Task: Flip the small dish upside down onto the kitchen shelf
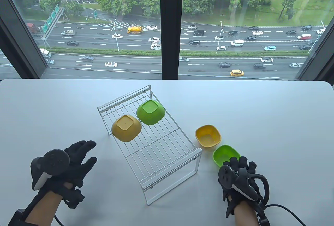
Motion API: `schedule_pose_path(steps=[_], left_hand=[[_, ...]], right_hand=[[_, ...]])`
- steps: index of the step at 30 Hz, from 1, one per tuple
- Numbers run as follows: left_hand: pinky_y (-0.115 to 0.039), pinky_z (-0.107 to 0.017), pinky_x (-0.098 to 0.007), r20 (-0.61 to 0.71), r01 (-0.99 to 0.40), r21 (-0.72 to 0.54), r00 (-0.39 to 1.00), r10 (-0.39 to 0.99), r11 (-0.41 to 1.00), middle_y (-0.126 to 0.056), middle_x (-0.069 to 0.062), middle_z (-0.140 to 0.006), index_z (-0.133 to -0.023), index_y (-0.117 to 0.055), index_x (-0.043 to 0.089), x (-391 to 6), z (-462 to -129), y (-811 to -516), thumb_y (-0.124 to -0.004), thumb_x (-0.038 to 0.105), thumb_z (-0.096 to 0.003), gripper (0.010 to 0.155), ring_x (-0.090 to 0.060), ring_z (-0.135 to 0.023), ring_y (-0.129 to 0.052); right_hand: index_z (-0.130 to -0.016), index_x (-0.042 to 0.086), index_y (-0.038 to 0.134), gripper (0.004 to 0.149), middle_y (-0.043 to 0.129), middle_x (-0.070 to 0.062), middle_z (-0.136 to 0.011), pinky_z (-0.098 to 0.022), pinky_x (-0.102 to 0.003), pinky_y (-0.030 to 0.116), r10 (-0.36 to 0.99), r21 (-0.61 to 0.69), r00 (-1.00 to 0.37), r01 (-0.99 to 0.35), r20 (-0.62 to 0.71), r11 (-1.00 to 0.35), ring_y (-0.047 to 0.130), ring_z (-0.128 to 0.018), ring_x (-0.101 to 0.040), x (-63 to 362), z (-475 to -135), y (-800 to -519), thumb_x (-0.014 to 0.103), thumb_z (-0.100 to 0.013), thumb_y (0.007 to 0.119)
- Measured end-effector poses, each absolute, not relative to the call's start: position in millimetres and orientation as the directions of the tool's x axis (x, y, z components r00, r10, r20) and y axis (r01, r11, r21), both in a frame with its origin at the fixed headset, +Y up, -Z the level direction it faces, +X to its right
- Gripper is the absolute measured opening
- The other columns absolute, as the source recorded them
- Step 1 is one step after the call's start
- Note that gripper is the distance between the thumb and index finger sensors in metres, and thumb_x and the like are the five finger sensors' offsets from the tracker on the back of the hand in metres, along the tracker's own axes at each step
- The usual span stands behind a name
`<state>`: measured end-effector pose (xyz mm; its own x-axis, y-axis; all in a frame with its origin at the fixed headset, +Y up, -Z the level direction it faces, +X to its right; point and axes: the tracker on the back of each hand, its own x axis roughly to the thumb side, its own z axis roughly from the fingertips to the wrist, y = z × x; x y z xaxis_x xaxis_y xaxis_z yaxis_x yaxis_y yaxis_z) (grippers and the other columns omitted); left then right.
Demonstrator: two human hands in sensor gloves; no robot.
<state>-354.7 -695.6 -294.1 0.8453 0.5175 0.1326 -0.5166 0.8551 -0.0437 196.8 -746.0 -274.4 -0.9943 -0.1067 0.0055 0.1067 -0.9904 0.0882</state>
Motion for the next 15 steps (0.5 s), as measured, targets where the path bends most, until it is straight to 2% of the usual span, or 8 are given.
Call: schedule_pose_path(steps=[7,10,15], left_hand=[[-0.050,-0.076,-0.070,0.127,-0.524,-0.041,0.842,0.524,0.851,-0.054,-0.008,-0.116,-0.108,-0.060,0.030,-354.9,-293.7,-695.0,-0.074,0.053,-0.0462,0.067,-0.040,-0.101,-0.059],[-0.050,-0.076,-0.070,0.129,-0.520,-0.041,0.844,0.521,0.853,-0.054,-0.009,-0.116,-0.108,-0.060,0.030,-354.9,-293.8,-695.1,-0.074,0.053,-0.0461,0.067,-0.040,-0.101,-0.059],[-0.050,-0.075,-0.070,0.133,-0.525,-0.043,0.840,0.526,0.850,-0.055,-0.008,-0.116,-0.108,-0.060,0.030,-354.8,-293.8,-694.8,-0.074,0.053,-0.0461,0.067,-0.040,-0.101,-0.060]], right_hand=[[-0.089,0.021,0.073,0.056,0.066,-0.009,-0.108,-0.073,-0.066,0.040,-0.162,0.106,-0.987,0.162,0.014,-0.981,0.052,-0.101,-0.042,194.7,-274.2,-748.1,0.049,-0.043,0.089],[-0.082,0.023,0.080,0.048,0.074,-0.007,-0.105,-0.073,-0.066,0.043,-0.177,0.080,-0.984,0.179,0.030,-0.981,0.058,-0.100,-0.041,193.7,-273.8,-747.2,0.047,-0.042,0.090],[-0.076,0.022,0.085,0.042,0.081,-0.005,-0.100,-0.073,-0.065,0.047,-0.177,0.062,-0.983,0.179,0.043,-0.982,0.067,-0.096,-0.039,192.9,-272.8,-744.8,0.044,-0.042,0.093]])
